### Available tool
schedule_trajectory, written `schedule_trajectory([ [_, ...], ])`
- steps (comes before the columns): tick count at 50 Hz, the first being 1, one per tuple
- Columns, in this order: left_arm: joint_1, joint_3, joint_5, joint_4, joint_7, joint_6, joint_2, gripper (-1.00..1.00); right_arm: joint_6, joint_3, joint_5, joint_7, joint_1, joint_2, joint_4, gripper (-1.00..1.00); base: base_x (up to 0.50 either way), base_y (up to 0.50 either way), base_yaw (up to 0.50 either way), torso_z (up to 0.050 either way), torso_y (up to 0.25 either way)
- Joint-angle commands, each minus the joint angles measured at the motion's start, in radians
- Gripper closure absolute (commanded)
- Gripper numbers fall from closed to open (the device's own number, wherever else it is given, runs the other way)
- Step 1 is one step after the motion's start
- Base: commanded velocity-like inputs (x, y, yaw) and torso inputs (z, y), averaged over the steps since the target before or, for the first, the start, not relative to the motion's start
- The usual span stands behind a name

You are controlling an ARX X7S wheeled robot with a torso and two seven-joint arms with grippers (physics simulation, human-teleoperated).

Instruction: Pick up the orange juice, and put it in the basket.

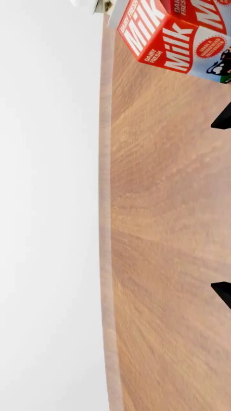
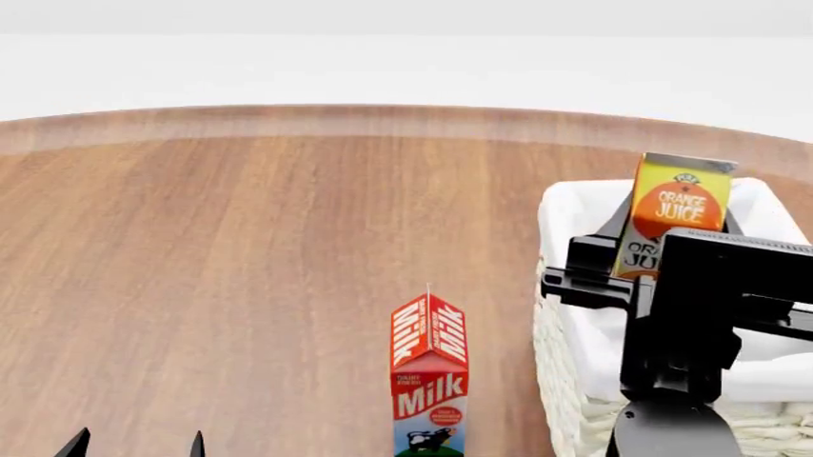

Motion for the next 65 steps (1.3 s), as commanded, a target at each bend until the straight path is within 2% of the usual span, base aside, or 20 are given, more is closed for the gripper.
schedule_trajectory([
  [1, -0.001, 0.003, -0.002, 0.000, -0.002, 0.001, -0.002, -1.00, -0.043, -0.021, -0.080, -0.007, 0.059, -0.016, 0.111, 1.00, 0.00, 0.00, 0.00, 0.000, 0.000],
  [30, -0.003, 0.010, -0.007, -0.001, -0.008, 0.004, -0.007, -1.00, -0.165, -0.026, -0.110, -0.007, 0.154, -0.038, 0.380, 1.00, 0.00, 0.00, 0.00, 0.000, 0.001],
  [37, -0.003, 0.011, -0.008, -0.001, -0.009, 0.004, -0.008, -1.00, -0.243, -0.033, -0.122, -0.015, 0.194, -0.061, 0.516, 1.00, 0.00, 0.00, 0.00, 0.000, 0.001],
  [49, -0.004, 0.014, -0.010, -0.002, -0.012, 0.005, -0.010, -1.00, -0.282, -0.035, -0.127, -0.014, 0.220, -0.067, 0.590, 1.00, 0.00, 0.00, 0.00, 0.000, 0.001],
  [65, -0.005, 0.018, -0.012, -0.002, -0.014, 0.007, -0.012, -1.00, -0.409, -0.040, -0.143, -0.022, 0.278, -0.089, 0.803, 1.00, 0.00, 0.00, 0.00, 0.001, 0.001],
])
